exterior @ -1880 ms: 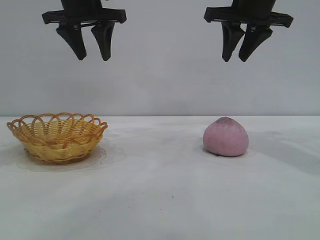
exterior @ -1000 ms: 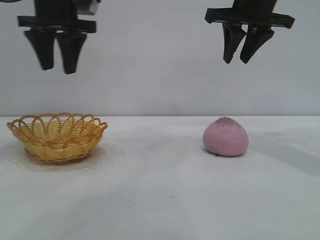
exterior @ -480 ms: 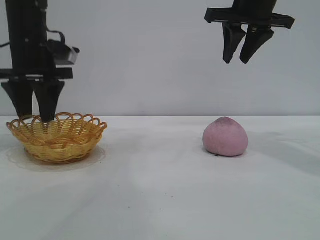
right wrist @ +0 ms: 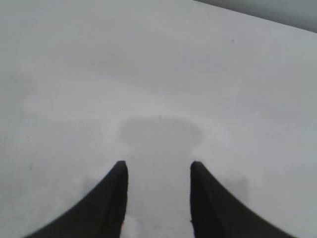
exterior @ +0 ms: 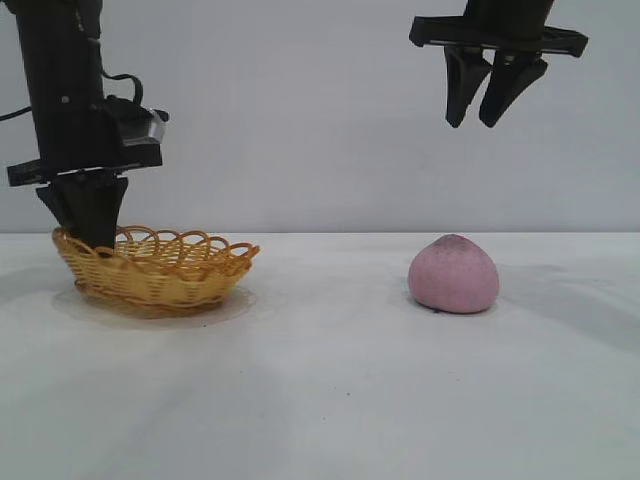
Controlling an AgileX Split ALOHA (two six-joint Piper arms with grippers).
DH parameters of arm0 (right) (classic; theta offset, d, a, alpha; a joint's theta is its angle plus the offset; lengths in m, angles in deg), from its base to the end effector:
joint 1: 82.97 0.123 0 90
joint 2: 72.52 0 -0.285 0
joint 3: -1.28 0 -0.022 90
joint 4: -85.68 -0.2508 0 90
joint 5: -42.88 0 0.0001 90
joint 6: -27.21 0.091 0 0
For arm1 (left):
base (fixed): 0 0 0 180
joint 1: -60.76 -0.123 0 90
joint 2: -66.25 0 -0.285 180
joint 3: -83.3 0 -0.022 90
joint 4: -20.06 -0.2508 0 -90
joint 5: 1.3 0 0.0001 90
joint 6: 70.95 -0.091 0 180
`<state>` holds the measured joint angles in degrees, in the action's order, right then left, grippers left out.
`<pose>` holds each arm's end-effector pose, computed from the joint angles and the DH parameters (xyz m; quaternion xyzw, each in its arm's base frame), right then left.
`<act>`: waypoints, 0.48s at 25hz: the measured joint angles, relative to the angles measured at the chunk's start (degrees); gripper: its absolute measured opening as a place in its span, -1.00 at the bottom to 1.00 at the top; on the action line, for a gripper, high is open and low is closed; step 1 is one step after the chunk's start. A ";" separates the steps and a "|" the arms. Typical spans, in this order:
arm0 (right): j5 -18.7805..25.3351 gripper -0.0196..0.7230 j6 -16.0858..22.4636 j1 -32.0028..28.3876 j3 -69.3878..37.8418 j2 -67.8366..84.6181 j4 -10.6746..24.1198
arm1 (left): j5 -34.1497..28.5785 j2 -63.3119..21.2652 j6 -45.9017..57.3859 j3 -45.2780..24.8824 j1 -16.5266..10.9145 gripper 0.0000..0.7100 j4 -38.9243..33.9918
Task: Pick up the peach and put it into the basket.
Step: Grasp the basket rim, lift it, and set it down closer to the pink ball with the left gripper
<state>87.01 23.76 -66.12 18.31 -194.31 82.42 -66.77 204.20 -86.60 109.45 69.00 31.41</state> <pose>0.4251 0.1325 0.2448 -0.1556 0.9504 0.0557 0.2634 0.4504 -0.0817 0.1518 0.1678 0.9813 -0.0892 0.0295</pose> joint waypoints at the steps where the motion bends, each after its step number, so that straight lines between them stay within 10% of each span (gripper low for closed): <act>1: -0.01 -0.23 0.00 0.00 0.00 0.00 0.00 | 0.13 -0.67 0.36 -0.96 -0.26 -1.00 1.53; 12: 0.96 -0.23 0.00 0.00 0.00 0.00 -0.74 | 23.01 -23.12 -11.04 -36.25 -0.86 -1.00 38.64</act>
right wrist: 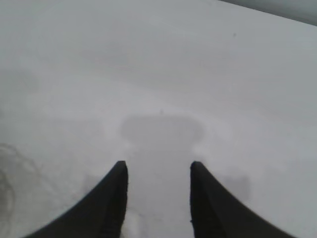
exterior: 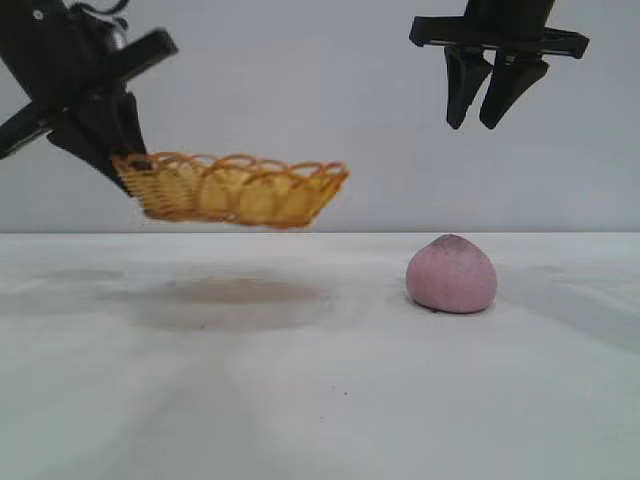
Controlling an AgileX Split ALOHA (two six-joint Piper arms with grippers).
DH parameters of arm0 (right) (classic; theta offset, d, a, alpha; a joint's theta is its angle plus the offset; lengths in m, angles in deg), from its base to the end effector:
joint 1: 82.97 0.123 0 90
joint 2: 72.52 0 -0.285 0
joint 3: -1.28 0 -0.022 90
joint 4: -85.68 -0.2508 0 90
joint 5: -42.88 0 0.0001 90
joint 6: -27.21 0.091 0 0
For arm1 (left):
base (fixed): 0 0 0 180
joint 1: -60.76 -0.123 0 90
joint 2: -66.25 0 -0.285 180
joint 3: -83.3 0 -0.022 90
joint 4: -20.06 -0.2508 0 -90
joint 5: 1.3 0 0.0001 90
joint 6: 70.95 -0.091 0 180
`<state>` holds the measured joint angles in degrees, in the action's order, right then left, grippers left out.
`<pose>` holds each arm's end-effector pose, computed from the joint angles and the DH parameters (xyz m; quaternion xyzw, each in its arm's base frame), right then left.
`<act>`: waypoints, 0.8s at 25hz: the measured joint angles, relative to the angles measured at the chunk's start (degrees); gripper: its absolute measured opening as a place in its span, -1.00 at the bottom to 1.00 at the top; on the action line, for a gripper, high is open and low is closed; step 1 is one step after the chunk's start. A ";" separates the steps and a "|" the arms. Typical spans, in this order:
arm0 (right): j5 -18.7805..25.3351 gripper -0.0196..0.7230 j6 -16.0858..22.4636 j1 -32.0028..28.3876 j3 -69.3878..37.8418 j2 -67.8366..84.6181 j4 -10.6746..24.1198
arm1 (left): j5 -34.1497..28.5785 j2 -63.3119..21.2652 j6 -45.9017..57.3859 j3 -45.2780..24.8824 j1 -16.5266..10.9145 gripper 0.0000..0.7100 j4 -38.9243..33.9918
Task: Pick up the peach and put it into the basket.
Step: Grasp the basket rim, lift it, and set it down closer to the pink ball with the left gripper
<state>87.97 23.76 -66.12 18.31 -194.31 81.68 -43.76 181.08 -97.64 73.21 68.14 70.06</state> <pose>0.4236 0.1330 0.2440 -0.1530 0.9530 0.0604 0.2546 0.3612 -0.0943 0.1853 -0.0024 0.9429 -0.2966 0.1515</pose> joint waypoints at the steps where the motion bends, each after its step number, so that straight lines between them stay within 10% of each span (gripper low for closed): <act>1: 0.24 -0.23 0.00 0.00 0.00 0.00 -0.10 | 0.88 -1.16 -3.13 -2.89 0.00 -1.00 3.29; 10: 0.16 -0.23 -0.34 0.00 0.00 0.00 -0.48 | 9.82 -2.48 -25.39 -20.88 0.00 -1.00 27.38; 20: -0.46 -0.23 -0.34 0.00 0.00 0.00 -0.71 | 13.29 -2.10 -30.81 -21.38 3.81 -1.00 31.61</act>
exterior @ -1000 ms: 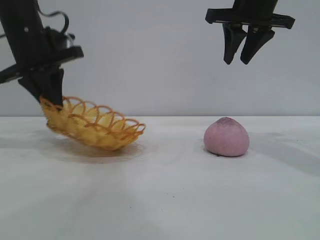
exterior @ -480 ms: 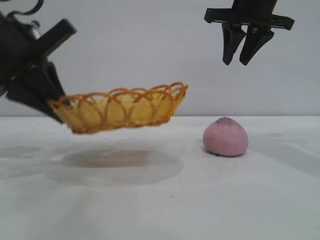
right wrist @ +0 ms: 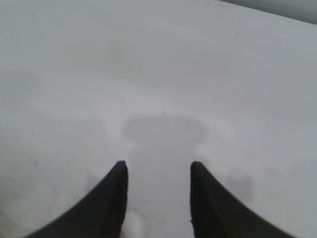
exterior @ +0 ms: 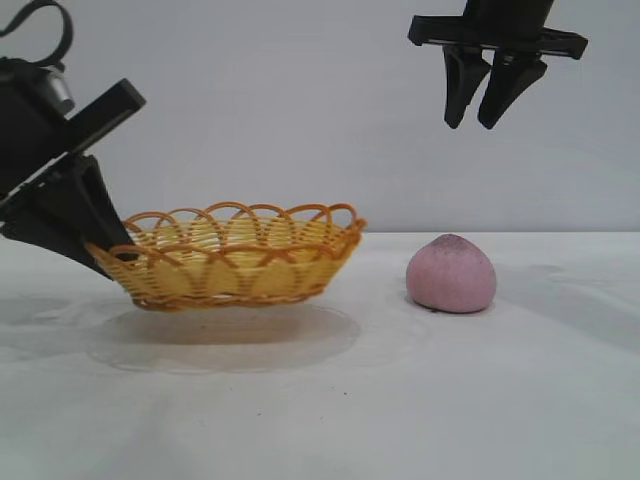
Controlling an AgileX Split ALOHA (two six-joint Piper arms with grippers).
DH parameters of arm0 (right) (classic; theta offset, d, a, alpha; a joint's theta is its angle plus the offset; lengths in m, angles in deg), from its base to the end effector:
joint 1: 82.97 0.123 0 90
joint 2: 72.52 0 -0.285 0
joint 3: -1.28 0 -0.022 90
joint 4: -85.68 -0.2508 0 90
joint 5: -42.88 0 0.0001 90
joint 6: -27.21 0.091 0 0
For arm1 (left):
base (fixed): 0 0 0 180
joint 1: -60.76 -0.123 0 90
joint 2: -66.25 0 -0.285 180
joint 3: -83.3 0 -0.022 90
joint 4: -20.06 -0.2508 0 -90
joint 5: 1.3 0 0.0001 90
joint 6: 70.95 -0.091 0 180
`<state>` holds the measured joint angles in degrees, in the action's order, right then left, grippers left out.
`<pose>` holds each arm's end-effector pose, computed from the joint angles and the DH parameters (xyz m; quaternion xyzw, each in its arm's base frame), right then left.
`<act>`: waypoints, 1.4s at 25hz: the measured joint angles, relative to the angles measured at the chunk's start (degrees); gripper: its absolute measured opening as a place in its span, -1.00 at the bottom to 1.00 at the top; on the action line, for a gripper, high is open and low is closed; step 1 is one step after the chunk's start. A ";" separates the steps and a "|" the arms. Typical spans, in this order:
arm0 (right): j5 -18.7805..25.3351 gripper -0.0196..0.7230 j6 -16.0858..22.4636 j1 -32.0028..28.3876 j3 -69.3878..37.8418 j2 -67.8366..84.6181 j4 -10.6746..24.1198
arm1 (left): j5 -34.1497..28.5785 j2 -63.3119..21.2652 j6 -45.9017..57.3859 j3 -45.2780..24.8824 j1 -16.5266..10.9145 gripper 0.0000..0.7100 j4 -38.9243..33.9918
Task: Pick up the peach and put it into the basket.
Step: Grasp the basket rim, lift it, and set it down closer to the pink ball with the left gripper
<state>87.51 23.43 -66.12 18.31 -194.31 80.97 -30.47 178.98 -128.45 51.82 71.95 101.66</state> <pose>0.4240 0.1339 0.2445 -0.1523 0.9518 0.0653 0.2580 0.3013 -0.1044 0.1271 -0.0287 0.9350 -0.3054 0.1782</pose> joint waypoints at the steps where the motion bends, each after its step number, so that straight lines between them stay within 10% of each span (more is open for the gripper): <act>1: 0.00 -0.23 0.00 0.00 0.00 0.00 -0.10 | 0.00 0.39 0.00 0.00 0.38 -1.00 0.35; 11: -0.13 -0.23 -0.11 0.00 0.00 0.00 -0.22 | 0.22 1.92 0.00 0.00 0.73 -0.86 1.71; 19: -0.13 -0.23 -0.11 0.00 0.00 0.00 -0.23 | 0.22 2.02 0.82 0.00 0.73 0.13 1.02; 35: -0.02 -0.23 -0.11 0.00 0.00 0.00 -0.23 | -6.29 -7.12 3.78 0.00 -7.01 0.17 -16.56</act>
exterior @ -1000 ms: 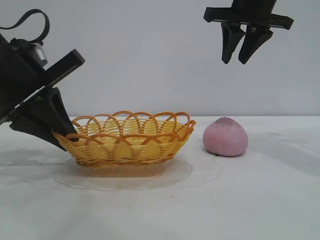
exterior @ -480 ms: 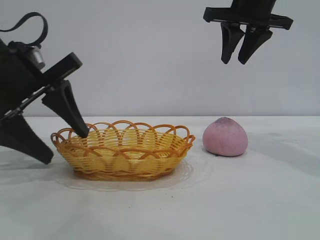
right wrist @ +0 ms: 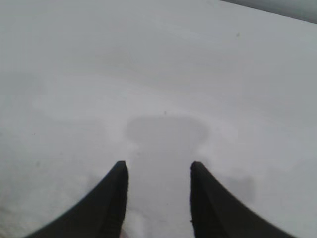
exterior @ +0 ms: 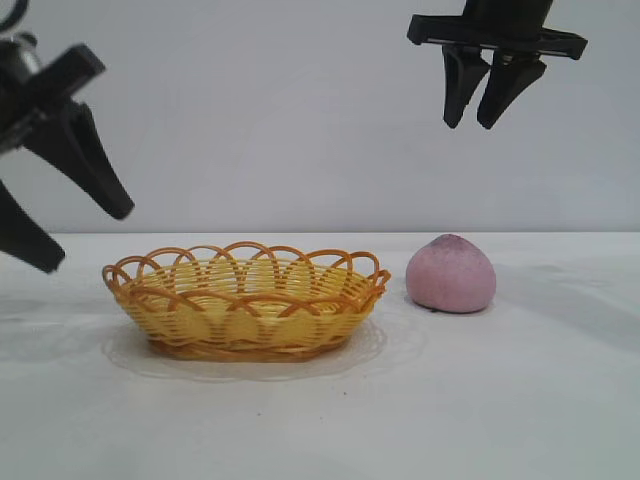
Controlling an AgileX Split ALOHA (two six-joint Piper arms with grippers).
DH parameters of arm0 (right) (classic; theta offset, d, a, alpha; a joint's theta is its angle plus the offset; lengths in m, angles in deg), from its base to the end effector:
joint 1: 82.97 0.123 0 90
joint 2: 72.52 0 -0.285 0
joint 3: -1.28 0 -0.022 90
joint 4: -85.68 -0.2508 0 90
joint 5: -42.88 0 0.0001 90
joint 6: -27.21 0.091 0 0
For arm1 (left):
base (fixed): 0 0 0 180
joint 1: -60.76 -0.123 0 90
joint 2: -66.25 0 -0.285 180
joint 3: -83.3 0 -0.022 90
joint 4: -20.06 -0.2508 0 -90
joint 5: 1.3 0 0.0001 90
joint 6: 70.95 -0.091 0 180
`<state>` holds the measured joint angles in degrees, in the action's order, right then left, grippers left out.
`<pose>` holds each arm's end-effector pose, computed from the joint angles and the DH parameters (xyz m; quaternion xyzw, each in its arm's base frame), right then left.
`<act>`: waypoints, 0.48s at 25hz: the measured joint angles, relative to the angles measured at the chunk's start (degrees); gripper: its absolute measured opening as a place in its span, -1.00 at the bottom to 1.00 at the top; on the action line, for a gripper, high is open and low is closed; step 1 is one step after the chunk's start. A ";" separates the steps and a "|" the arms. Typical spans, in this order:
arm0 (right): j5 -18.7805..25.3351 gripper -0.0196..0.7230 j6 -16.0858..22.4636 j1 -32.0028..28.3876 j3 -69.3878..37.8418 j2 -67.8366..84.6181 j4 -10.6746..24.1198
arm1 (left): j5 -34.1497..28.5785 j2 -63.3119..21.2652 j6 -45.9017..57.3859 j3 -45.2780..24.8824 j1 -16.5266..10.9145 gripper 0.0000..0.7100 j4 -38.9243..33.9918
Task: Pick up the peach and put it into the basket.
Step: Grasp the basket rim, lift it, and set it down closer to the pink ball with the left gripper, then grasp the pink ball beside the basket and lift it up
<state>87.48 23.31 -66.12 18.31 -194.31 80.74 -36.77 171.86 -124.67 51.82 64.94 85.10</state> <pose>0.4239 0.1342 0.2445 -0.1523 0.9517 0.0668 0.2581 0.2933 -0.0695 0.1593 0.0427 0.9380 -0.2855 0.1920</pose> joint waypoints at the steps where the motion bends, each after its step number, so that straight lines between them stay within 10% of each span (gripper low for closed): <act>1: 0.00 -0.23 0.00 0.00 0.00 0.00 0.00 | 0.53 -0.81 1.63 0.00 0.00 0.17 -3.68; 9: 0.09 -0.23 0.00 0.00 0.00 0.00 -0.73 | 4.62 -1.69 46.97 3.68 -0.10 0.17 -57.42; 12: 0.09 -0.23 -0.67 0.00 0.00 0.00 -1.37 | 5.38 -3.20 53.78 6.42 -0.10 0.17 -63.50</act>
<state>87.57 22.64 -66.12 18.31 -194.31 79.37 -31.39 168.66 -70.89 58.24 64.84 21.60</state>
